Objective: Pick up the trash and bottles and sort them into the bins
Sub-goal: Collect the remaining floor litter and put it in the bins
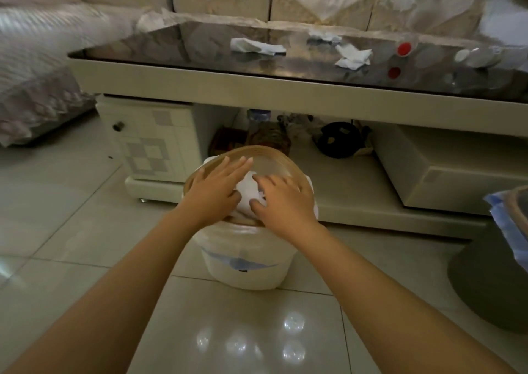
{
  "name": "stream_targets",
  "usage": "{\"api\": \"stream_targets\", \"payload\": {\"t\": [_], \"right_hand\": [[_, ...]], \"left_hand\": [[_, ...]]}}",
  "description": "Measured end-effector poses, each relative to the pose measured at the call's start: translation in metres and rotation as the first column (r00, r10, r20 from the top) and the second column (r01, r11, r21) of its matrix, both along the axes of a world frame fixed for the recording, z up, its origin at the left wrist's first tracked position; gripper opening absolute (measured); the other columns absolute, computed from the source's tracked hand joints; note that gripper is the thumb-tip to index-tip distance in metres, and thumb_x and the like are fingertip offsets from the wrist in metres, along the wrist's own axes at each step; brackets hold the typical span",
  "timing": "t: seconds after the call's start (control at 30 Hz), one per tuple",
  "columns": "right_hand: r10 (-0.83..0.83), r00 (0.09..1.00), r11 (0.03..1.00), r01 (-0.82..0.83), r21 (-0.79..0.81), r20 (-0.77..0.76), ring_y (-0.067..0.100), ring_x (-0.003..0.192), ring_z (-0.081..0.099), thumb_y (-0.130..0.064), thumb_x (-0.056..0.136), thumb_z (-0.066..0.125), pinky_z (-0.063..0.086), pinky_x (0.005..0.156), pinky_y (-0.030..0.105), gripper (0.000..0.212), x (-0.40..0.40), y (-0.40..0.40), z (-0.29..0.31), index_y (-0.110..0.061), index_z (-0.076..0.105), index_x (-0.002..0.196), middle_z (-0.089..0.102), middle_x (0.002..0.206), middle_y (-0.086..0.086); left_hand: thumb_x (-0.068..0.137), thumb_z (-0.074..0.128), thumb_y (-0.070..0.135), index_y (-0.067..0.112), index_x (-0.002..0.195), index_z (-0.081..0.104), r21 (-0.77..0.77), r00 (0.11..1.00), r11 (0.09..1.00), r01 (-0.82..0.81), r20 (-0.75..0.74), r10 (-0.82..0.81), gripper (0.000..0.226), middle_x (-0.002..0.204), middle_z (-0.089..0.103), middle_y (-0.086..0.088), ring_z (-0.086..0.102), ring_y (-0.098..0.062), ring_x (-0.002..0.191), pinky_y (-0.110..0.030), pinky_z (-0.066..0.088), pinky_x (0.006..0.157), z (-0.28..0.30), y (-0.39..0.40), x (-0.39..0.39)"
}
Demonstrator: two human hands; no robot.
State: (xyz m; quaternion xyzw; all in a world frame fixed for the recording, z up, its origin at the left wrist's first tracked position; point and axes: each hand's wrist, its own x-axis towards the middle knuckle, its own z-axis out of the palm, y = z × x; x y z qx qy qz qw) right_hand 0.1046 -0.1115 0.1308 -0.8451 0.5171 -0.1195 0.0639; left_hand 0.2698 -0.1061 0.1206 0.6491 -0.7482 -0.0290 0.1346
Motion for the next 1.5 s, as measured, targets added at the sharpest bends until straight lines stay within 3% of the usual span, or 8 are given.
{"api": "stream_targets", "payload": {"t": [0.1, 0.23, 0.33, 0.53, 0.97, 1.3, 1.4, 1.5], "right_hand": [[0.029, 1.000, 0.987, -0.029, -0.156, 0.002, 0.017, 0.128, 0.036, -0.043, 0.093, 0.043, 0.022, 0.109, 0.046, 0.044, -0.007, 0.012, -0.009, -0.028, 0.044, 0.134, 0.045, 0.138, -0.006], [0.082, 0.987, 0.934, -0.027, -0.357, 0.139, 0.022, 0.118, 0.051, -0.036, 0.088, 0.051, 0.039, 0.100, 0.049, 0.039, -0.024, 0.036, -0.020, -0.019, 0.057, 0.123, 0.057, 0.128, 0.002], [0.127, 0.978, 0.913, -0.050, -0.405, 0.165, 0.022, 0.120, 0.050, -0.035, 0.088, 0.050, 0.041, 0.098, 0.046, 0.042, -0.032, 0.056, -0.032, -0.018, 0.055, 0.127, 0.056, 0.131, 0.004], [0.255, 0.952, 0.907, -0.176, -0.383, 0.167, 0.025, 0.119, 0.051, -0.033, 0.086, 0.054, 0.040, 0.100, 0.044, 0.048, -0.041, 0.112, -0.061, -0.014, 0.053, 0.130, 0.056, 0.130, 0.008], [0.287, 0.932, 0.934, -0.323, -0.151, -0.220, 0.033, 0.117, 0.053, -0.033, 0.080, 0.067, 0.040, 0.098, 0.054, 0.058, -0.121, 0.226, -0.112, -0.015, 0.051, 0.133, 0.053, 0.134, 0.014], [0.277, 0.935, 0.960, -0.262, 0.097, -0.222, 0.034, 0.124, 0.048, -0.039, 0.083, 0.065, 0.034, 0.102, 0.055, 0.057, -0.116, 0.329, -0.172, -0.016, 0.050, 0.133, 0.046, 0.141, 0.013], [0.336, 0.912, 0.941, -0.318, 0.112, -0.235, 0.036, 0.123, 0.050, -0.039, 0.081, 0.068, 0.036, 0.102, 0.056, 0.056, -0.103, 0.334, -0.178, -0.016, 0.054, 0.130, 0.049, 0.139, 0.014], [0.402, 0.878, 0.915, -0.389, 0.104, -0.258, 0.037, 0.119, 0.053, -0.036, 0.078, 0.072, 0.037, 0.099, 0.057, 0.055, -0.091, 0.332, -0.180, -0.014, 0.058, 0.126, 0.052, 0.136, 0.016]], "left_hand": [[0.097, 0.042, 0.026, 0.034, 0.150, 0.016, -0.065, 1.000, 0.998, 0.003, -0.016, -0.004, 0.059, 0.157, 0.017, 0.011, 0.009, -0.010, 0.146, -0.043, 0.010, 0.119, -0.001, 0.013, -0.008], [0.097, 0.046, 0.033, 0.027, 0.144, 0.037, -0.259, 1.000, 0.966, -0.020, -0.018, 0.016, 0.049, 0.147, 0.042, 0.005, 0.035, -0.016, 0.137, -0.038, 0.027, 0.110, -0.006, 0.041, -0.019], [0.096, 0.047, 0.039, 0.025, 0.141, 0.041, -0.315, 0.999, 0.949, -0.017, 0.033, 0.029, 0.048, 0.142, 0.047, 0.004, 0.043, -0.016, 0.130, -0.036, 0.034, 0.105, -0.009, 0.071, -0.019], [0.091, 0.054, 0.044, 0.025, 0.140, 0.042, -0.262, 0.983, 0.965, 0.007, 0.179, 0.042, 0.054, 0.142, 0.048, 0.004, 0.045, -0.015, 0.129, -0.033, 0.037, 0.103, -0.017, 0.142, -0.014], [0.087, 0.058, 0.047, 0.023, 0.142, 0.036, 0.032, 0.989, 0.996, 0.086, 0.120, -0.090, 0.064, 0.145, 0.042, 0.001, 0.041, -0.023, 0.131, -0.041, 0.036, 0.103, -0.082, 0.226, -0.037], [0.087, 0.059, 0.046, 0.026, 0.146, 0.029, 0.307, 0.973, 0.935, 0.180, 0.085, -0.215, 0.069, 0.150, 0.035, 0.000, 0.036, -0.024, 0.135, -0.042, 0.035, 0.102, -0.159, 0.314, -0.003], [0.078, 0.069, 0.048, 0.034, 0.149, 0.014, 0.460, 0.952, 0.863, 0.209, 0.106, -0.287, 0.091, 0.156, 0.020, -0.001, 0.028, -0.027, 0.139, -0.046, 0.035, 0.103, -0.181, 0.333, 0.009], [0.061, 0.078, 0.057, 0.040, 0.149, -0.003, 0.639, 0.935, 0.761, 0.110, 0.193, -0.297, 0.121, 0.159, 0.004, -0.003, 0.017, -0.029, 0.143, -0.054, 0.037, 0.102, -0.197, 0.345, 0.034]]}}
